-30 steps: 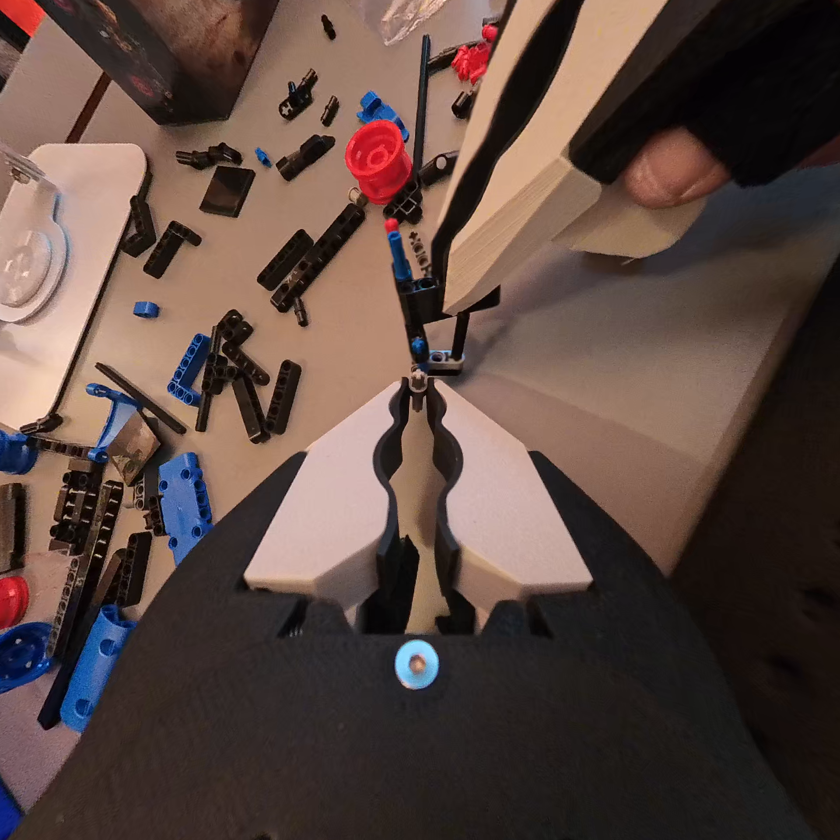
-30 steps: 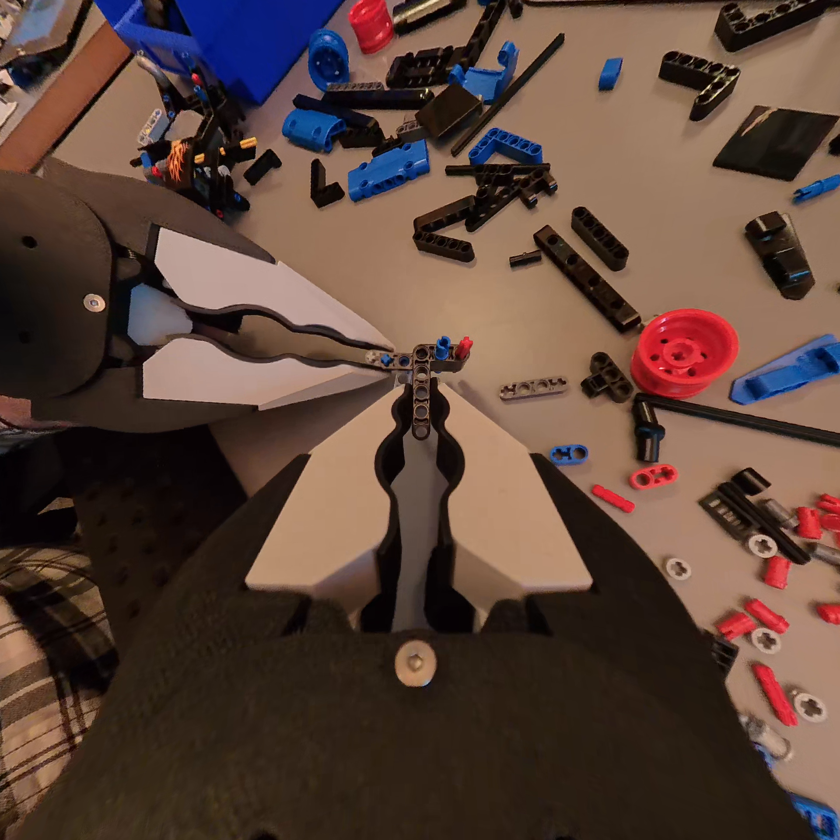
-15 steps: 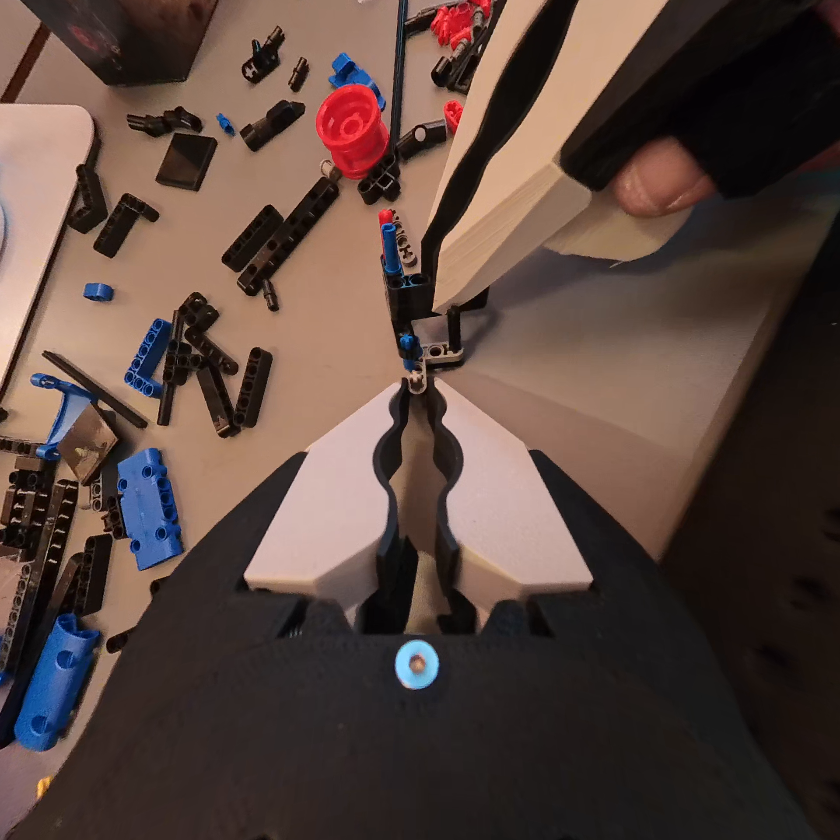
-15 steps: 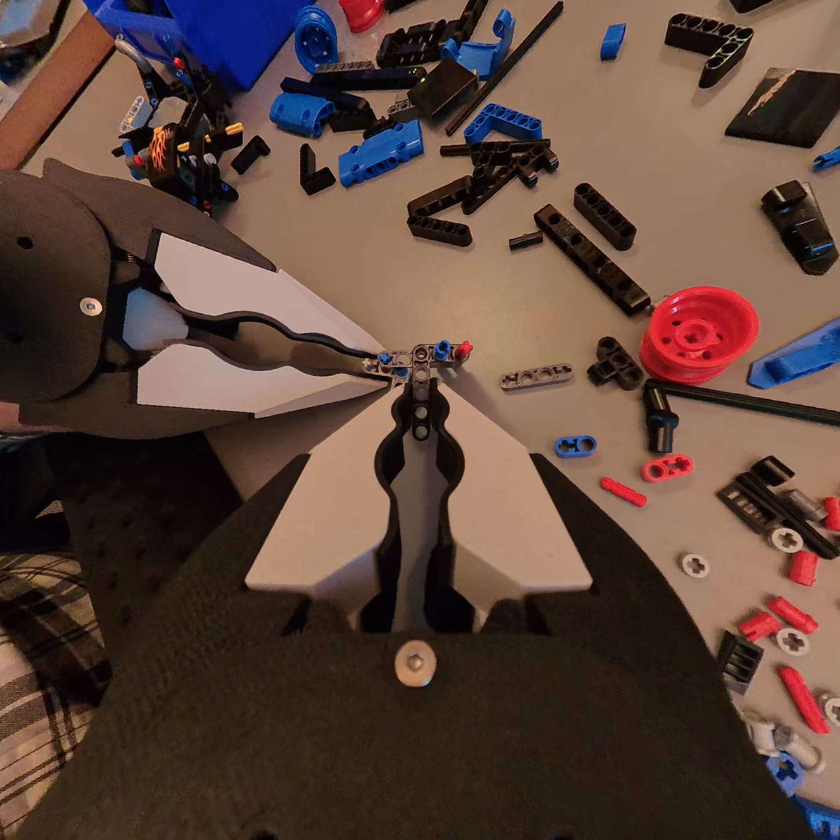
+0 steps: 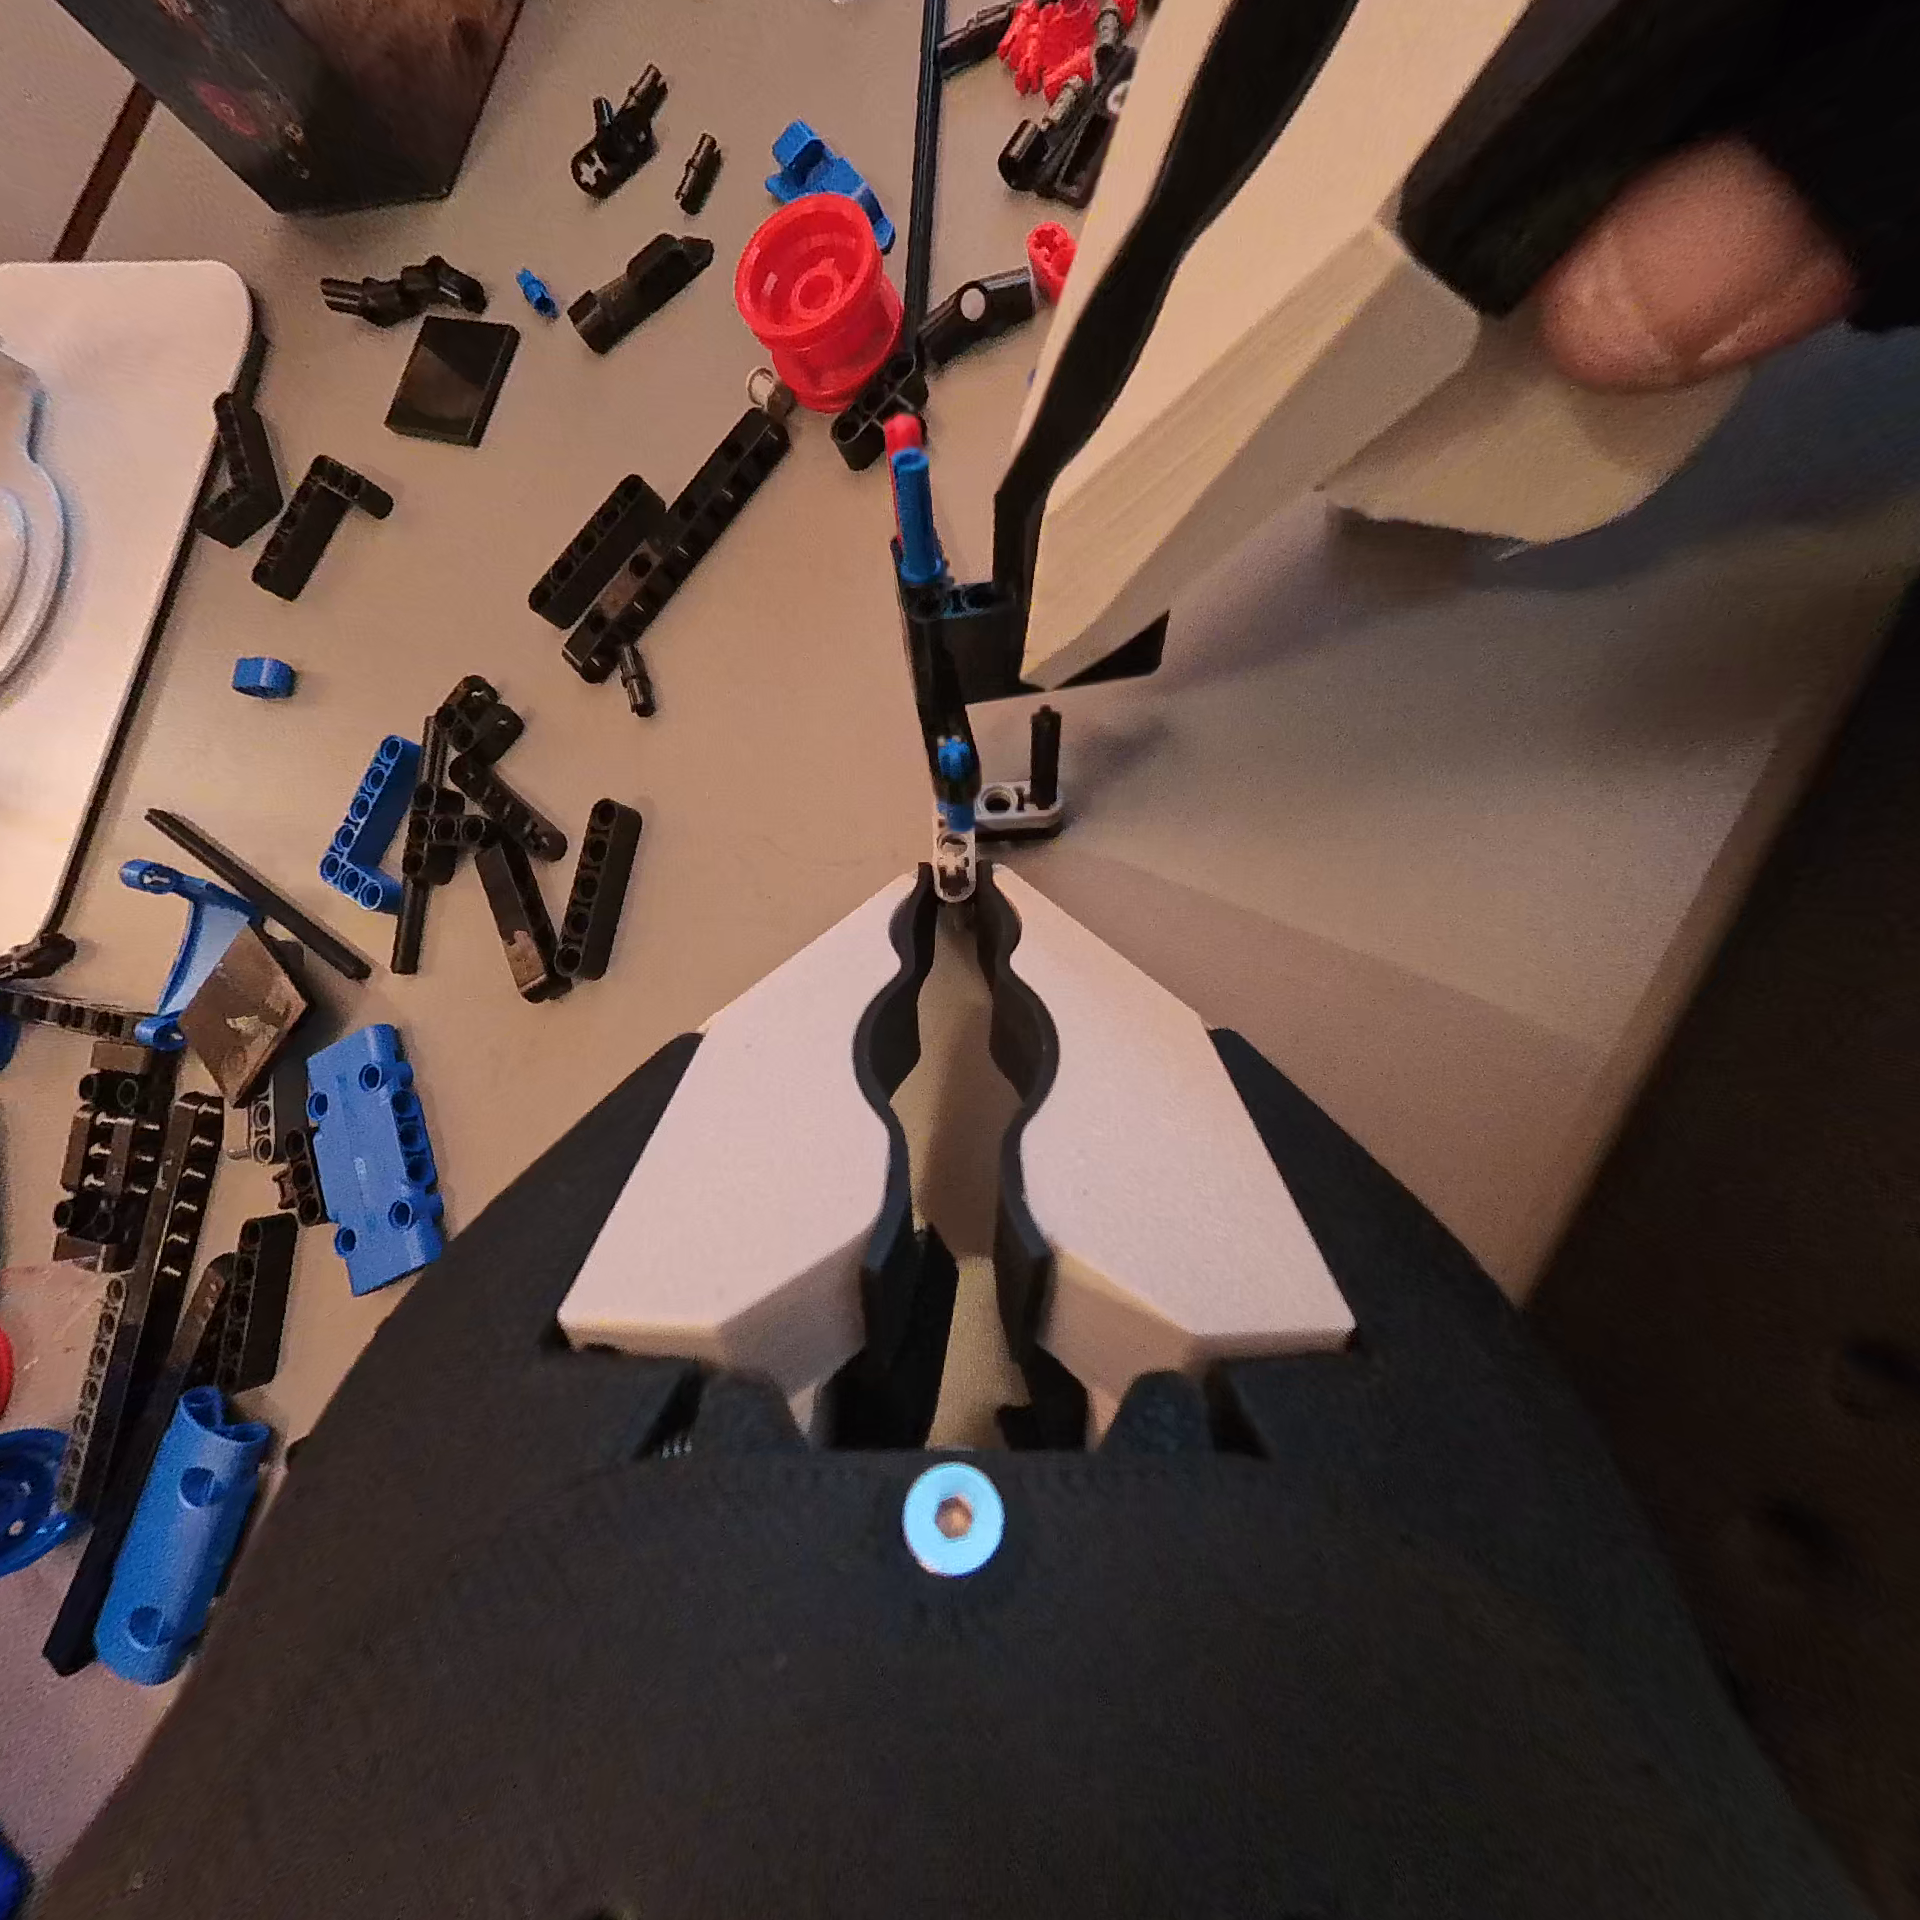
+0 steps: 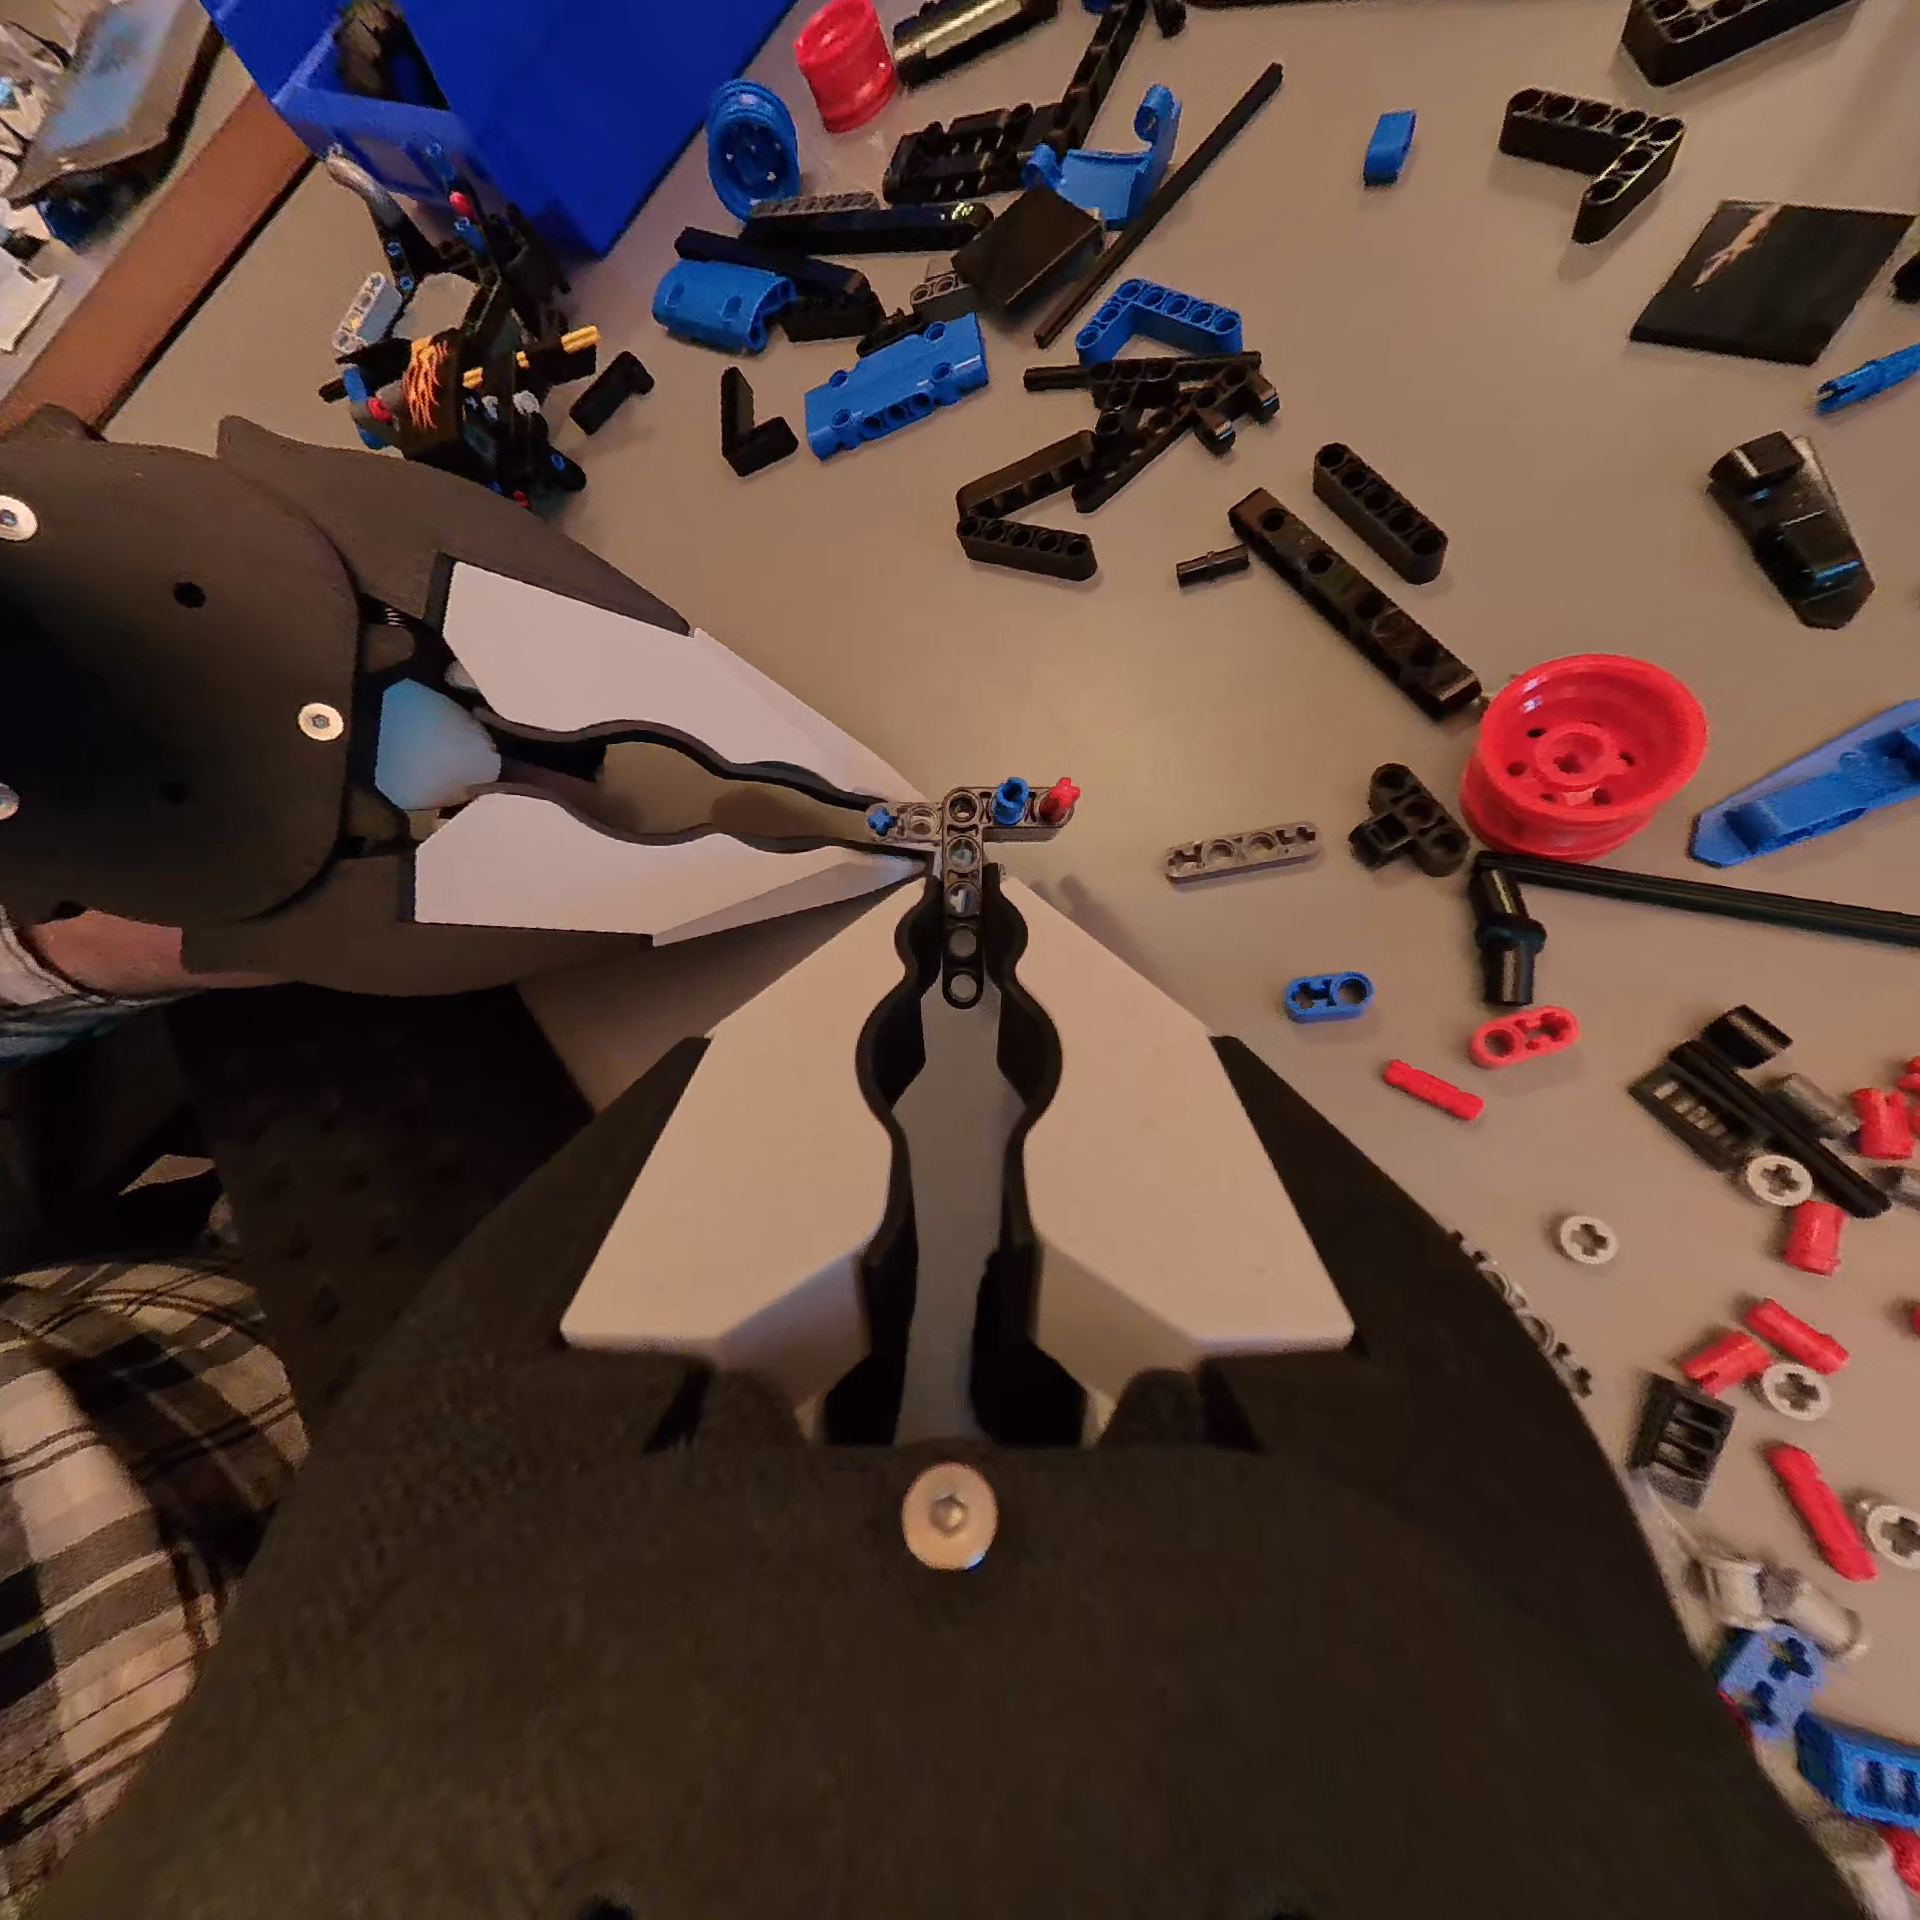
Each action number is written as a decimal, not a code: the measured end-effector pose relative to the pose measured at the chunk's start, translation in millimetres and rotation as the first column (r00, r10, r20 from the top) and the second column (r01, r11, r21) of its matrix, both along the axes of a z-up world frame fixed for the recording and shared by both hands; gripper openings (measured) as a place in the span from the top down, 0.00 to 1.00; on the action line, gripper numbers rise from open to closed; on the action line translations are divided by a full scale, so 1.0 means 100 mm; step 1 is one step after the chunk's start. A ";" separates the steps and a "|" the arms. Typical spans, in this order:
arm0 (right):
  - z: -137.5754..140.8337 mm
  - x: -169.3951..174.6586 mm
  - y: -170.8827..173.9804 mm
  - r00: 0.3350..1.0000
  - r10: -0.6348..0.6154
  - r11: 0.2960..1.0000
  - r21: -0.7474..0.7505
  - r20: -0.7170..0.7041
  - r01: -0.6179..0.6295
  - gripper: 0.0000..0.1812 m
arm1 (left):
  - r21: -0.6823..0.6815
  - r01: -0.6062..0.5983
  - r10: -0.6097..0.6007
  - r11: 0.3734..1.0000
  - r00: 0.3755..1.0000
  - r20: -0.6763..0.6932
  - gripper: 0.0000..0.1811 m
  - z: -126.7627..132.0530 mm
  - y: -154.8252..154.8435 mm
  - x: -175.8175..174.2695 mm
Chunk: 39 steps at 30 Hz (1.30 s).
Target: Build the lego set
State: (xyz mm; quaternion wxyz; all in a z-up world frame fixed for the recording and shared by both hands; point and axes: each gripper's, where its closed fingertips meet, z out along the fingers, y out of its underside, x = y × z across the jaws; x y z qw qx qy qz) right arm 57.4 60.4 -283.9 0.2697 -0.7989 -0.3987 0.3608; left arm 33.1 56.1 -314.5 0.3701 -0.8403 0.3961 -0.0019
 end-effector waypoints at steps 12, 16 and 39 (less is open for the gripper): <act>-0.09 -0.01 0.02 0.998 -0.022 0.999 0.039 0.053 0.020 0.97 | -0.007 0.002 -0.001 1.000 1.000 0.007 0.97 -0.01 -0.01 0.01; -0.11 -0.02 0.01 0.997 -0.022 0.999 0.047 0.069 0.019 0.97 | -0.006 0.006 -0.006 1.000 1.000 0.011 0.97 -0.01 -0.01 0.01; -0.17 -0.03 -0.01 0.995 0.020 0.999 0.032 0.103 -0.023 0.97 | 0.000 0.093 -0.093 0.996 0.994 0.059 0.87 0.05 -0.01 0.09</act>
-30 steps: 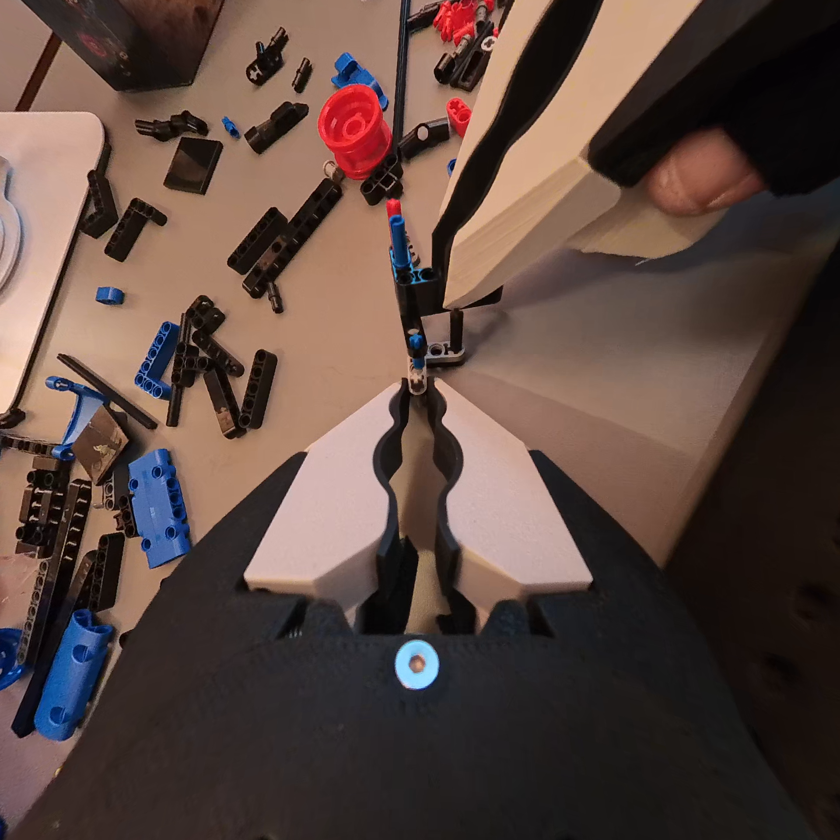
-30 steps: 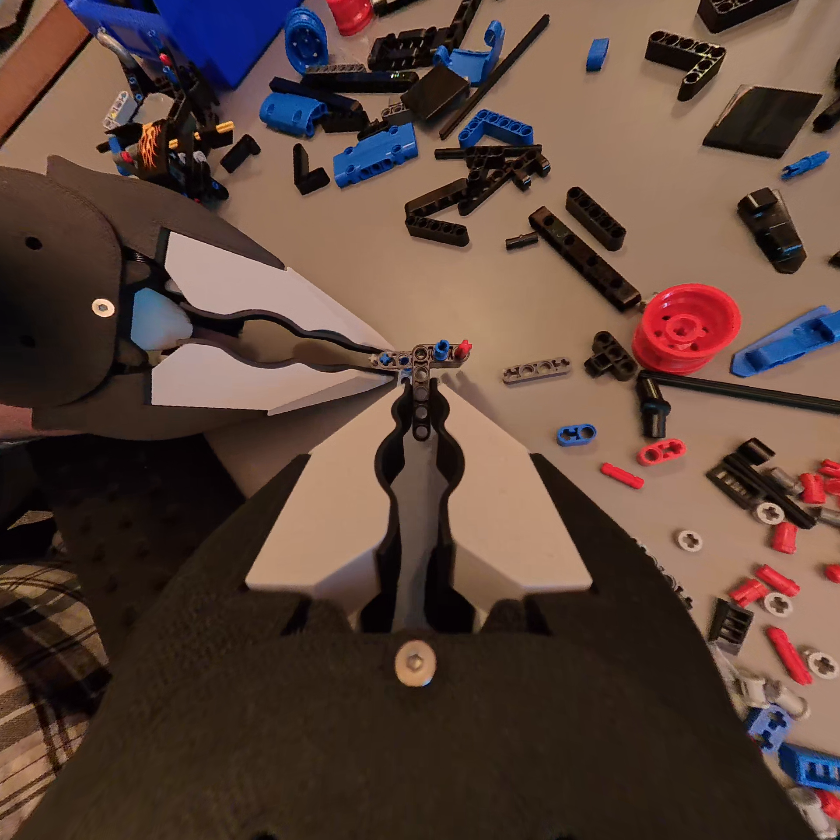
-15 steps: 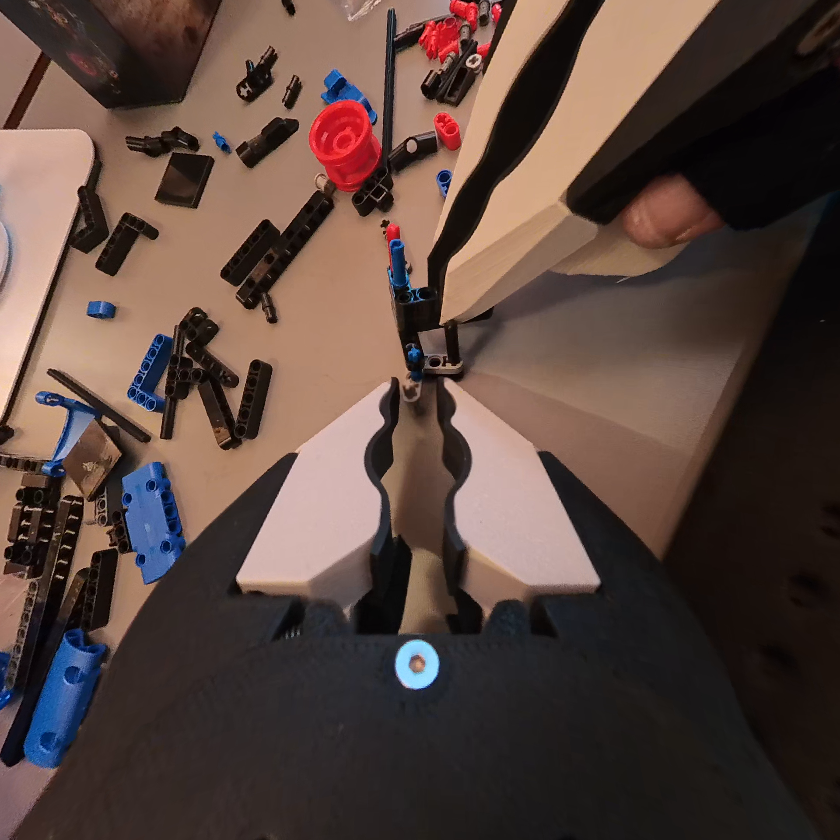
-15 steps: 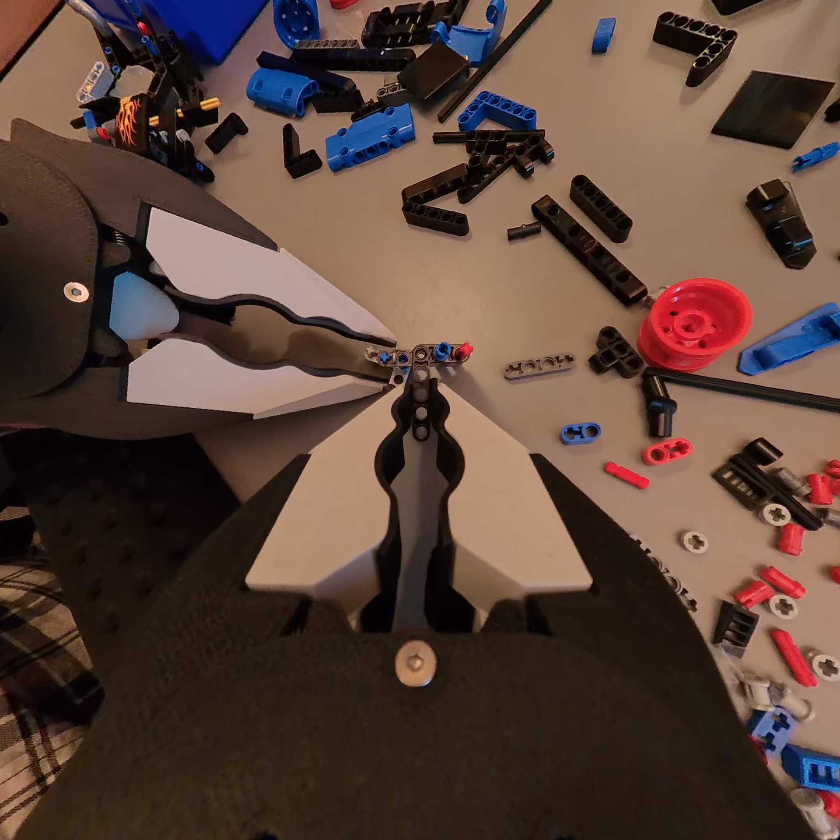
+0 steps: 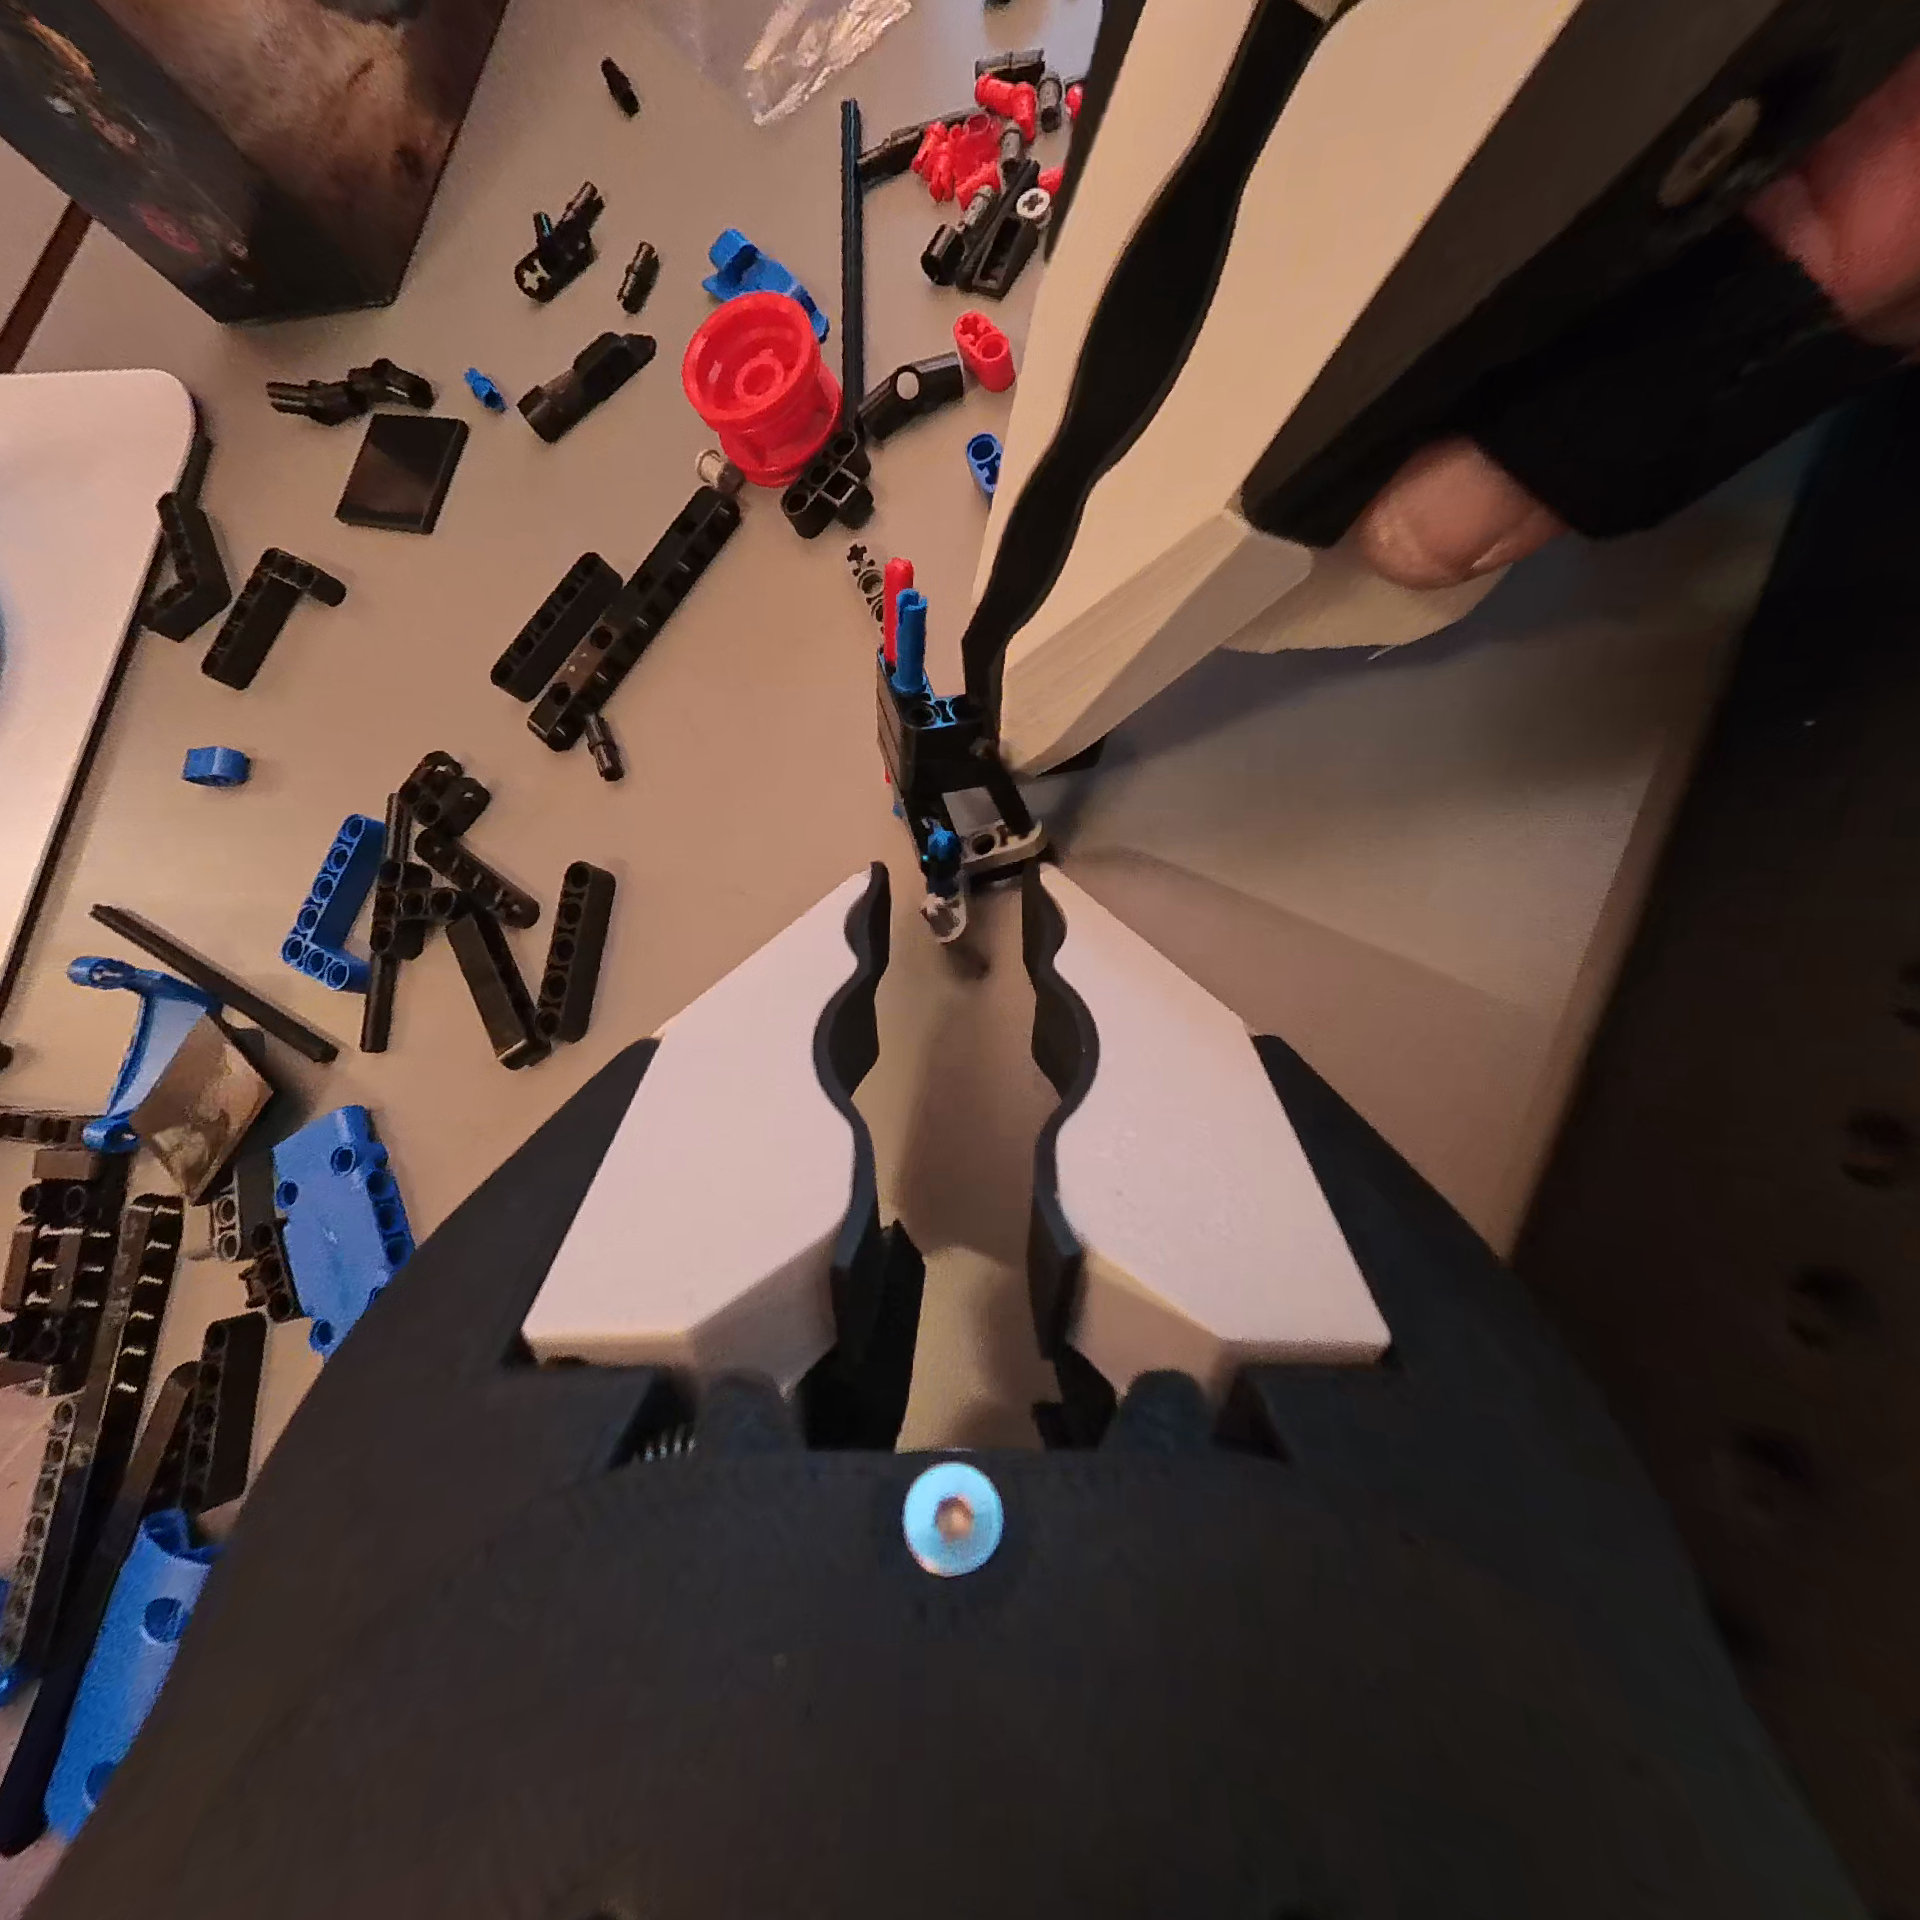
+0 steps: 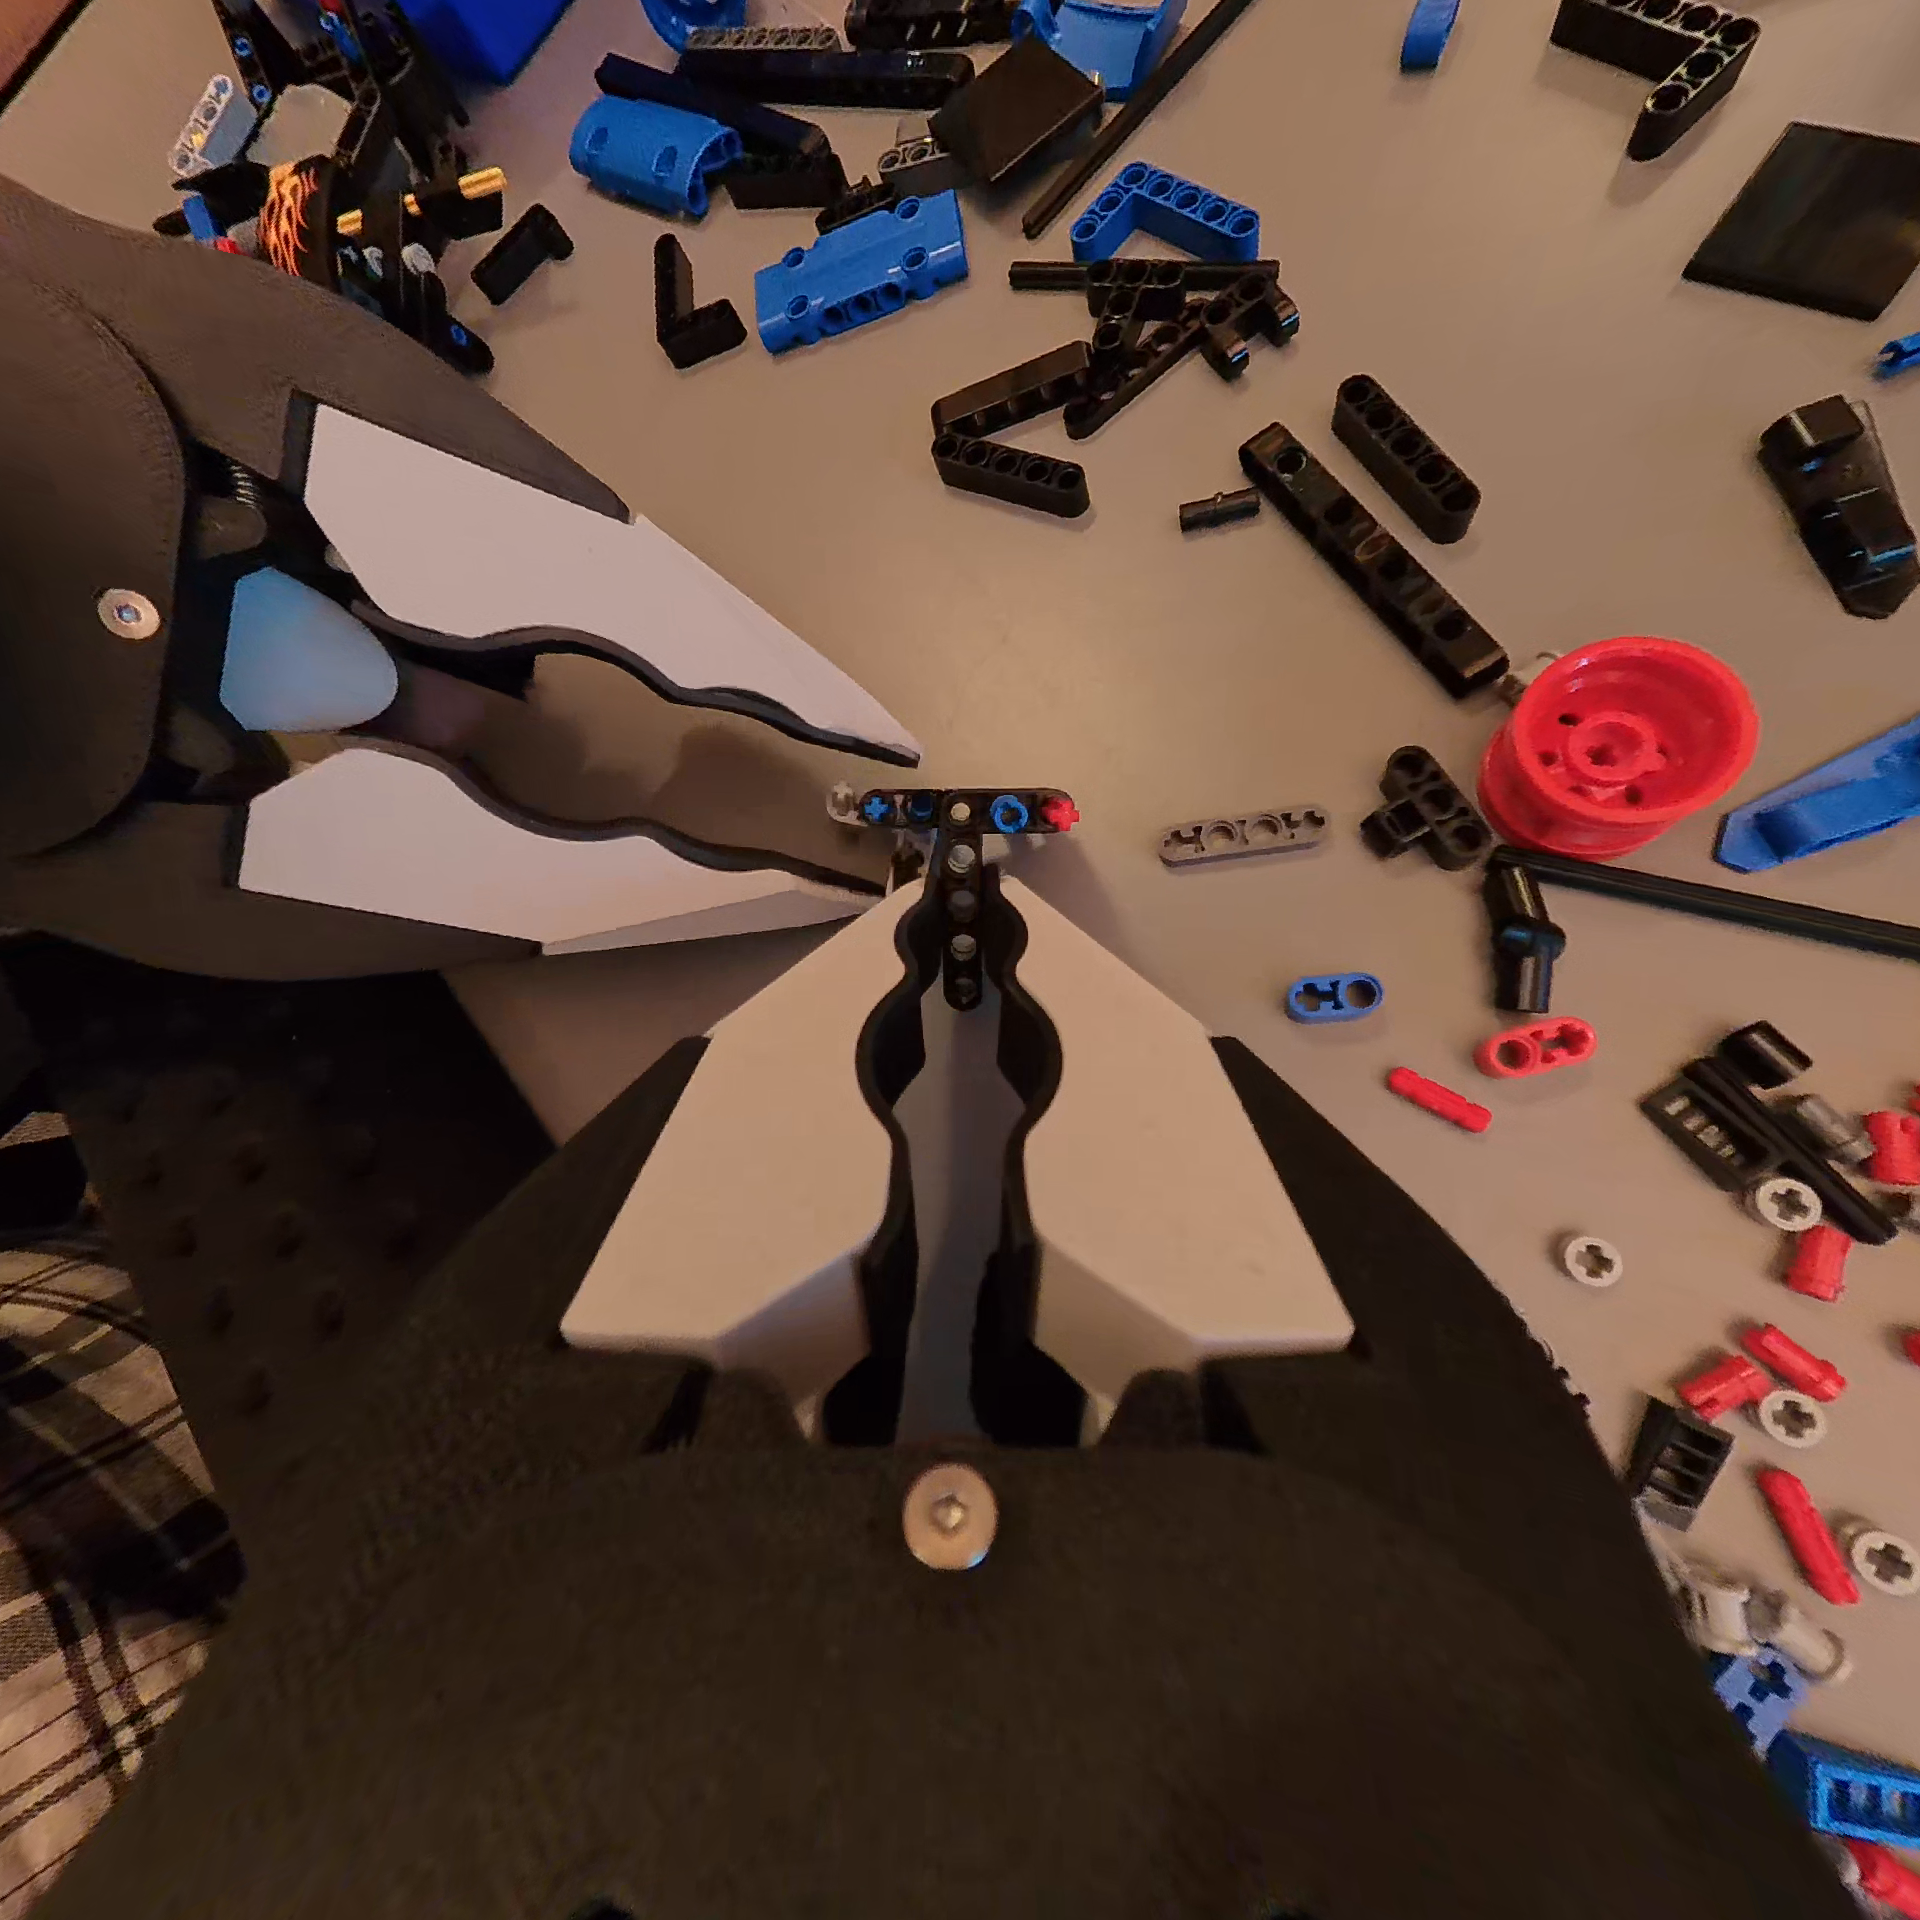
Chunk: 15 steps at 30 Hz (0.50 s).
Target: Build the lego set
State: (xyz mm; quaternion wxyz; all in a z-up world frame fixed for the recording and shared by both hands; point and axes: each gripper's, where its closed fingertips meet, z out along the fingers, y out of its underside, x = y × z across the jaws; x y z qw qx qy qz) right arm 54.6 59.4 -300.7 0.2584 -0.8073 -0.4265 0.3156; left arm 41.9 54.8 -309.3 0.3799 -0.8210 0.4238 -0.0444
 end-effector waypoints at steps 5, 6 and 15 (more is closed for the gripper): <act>0.00 -0.01 -0.01 1.000 0.007 1.000 0.003 0.004 -0.007 0.97 | 0.018 0.024 -0.024 1.000 0.999 0.028 0.93 0.07 -0.01 0.02; 0.00 -0.01 -0.01 1.000 0.008 1.000 0.004 0.005 -0.008 0.97 | 0.017 0.020 -0.020 1.000 1.000 0.021 0.94 0.06 0.00 0.01; 0.00 -0.01 -0.01 0.999 0.046 0.999 0.009 0.019 -0.046 0.97 | 0.001 -0.003 0.003 1.000 0.999 0.045 0.97 0.06 0.00 0.00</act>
